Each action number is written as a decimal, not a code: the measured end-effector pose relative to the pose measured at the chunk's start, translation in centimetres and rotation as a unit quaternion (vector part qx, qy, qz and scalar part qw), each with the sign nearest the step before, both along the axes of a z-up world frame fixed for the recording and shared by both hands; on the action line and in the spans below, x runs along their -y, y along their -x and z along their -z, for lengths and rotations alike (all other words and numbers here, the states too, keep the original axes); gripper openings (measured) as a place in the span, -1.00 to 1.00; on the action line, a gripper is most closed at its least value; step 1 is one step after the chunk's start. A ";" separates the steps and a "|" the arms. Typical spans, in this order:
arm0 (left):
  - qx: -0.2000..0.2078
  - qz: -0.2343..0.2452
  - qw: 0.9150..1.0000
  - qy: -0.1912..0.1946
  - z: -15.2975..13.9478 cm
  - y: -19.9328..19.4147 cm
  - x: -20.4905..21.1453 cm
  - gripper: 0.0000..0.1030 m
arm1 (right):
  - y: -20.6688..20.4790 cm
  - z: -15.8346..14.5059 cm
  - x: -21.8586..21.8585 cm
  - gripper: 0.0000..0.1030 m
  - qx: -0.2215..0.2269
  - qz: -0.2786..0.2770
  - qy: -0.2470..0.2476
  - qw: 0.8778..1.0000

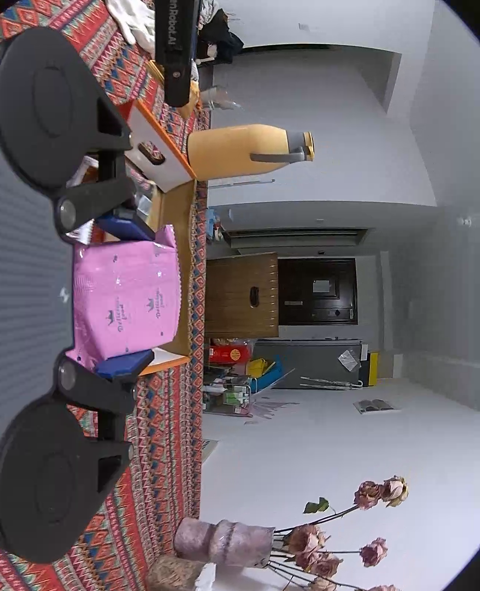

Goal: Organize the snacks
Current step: 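Lower both held packets into the box and open both grippers, then move both tools back over the snack pile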

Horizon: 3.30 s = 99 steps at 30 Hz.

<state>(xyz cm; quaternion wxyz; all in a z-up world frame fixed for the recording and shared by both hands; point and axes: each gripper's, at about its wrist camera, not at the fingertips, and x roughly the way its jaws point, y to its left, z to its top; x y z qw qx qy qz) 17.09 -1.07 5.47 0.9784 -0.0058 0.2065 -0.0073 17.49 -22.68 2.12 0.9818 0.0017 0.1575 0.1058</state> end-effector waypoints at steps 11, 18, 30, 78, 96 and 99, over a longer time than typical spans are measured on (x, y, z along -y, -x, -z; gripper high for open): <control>-0.014 -0.024 1.000 -0.004 0.2 -6.1 -0.3 -0.06 | -7.2 -0.2 -1.6 0.19 -0.016 0.000 0.004 1.000; -0.041 -0.042 0.998 0.003 2.2 -9.8 -0.8 -0.06 | -11.3 1.8 -2.7 0.19 -0.054 0.006 0.014 0.998; -0.085 -0.045 0.995 0.013 5.8 -12.2 -1.8 -0.01 | -13.7 4.6 -3.0 0.19 -0.099 0.011 0.023 0.995; -0.019 -0.040 0.999 0.021 0.9 0.6 -1.9 1.00 | -1.6 1.4 0.4 1.00 -0.057 0.030 0.011 0.998; -0.078 -0.042 0.996 0.025 6.3 6.0 -3.0 1.00 | 4.9 6.3 1.2 1.00 -0.127 0.018 0.018 0.992; -0.084 -0.046 0.995 0.027 6.7 6.1 -3.2 1.00 | 4.6 7.1 1.0 1.00 -0.140 0.023 0.024 0.990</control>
